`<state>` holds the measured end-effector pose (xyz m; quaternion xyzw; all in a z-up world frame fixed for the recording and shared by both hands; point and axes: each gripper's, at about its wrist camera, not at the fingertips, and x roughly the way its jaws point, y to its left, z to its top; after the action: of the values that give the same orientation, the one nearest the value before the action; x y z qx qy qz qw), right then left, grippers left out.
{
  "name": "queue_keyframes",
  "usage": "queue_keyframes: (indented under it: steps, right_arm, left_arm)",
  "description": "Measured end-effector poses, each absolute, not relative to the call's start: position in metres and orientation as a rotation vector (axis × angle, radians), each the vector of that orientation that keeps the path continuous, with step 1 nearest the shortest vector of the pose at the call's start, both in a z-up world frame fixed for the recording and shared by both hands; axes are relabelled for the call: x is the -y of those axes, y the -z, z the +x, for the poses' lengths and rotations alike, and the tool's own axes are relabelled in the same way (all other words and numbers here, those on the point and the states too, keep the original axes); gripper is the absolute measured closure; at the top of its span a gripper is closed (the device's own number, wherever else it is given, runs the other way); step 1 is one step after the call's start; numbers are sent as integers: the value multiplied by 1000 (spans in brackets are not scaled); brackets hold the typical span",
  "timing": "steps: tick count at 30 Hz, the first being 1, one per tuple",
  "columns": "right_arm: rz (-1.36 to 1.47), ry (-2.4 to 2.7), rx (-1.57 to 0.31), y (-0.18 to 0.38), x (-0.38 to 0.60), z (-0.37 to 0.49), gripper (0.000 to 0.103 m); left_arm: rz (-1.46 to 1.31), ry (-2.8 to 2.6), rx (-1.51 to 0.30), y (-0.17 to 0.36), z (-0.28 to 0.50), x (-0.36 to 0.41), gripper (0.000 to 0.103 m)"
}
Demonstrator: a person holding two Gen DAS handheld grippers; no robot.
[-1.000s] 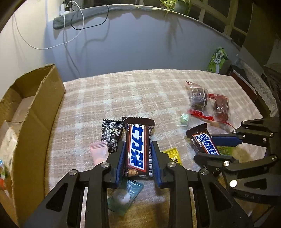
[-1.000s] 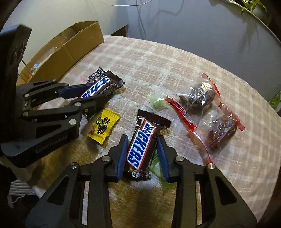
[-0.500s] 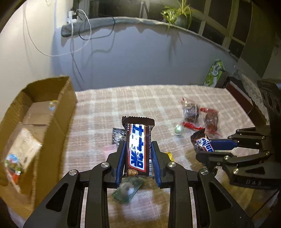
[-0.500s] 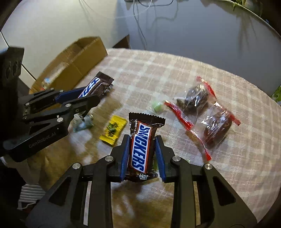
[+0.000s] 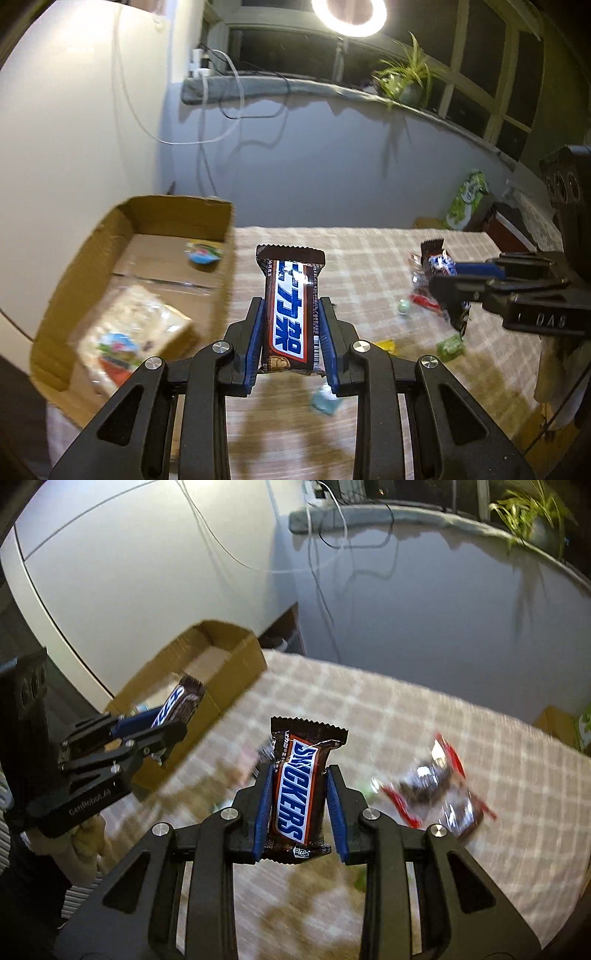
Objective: Organize snacks
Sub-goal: 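Carry both Snickers bars to the cardboard box and release them inside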
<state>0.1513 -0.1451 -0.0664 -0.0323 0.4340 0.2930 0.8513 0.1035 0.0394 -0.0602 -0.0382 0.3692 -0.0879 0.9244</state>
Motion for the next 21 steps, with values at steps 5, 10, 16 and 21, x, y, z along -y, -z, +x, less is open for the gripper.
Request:
queue_keyframes:
  steps: [5, 10, 16, 21]
  right_arm:
    - [-74, -656, -874, 50, 115, 162, 74]
    - [-94, -701, -855, 43, 74, 173, 74]
    - [-123, -729, -850, 41, 28, 187, 74]
    - [-148, -756, -862, 47, -1, 196, 74]
  left_arm:
    - [-101, 126, -743, 56, 105, -68, 76]
    - [-115, 68, -737, 53, 109, -97, 76]
    - [-134, 10, -738, 53, 116, -127, 76]
    - [-151, -21, -748, 57, 120, -142, 76]
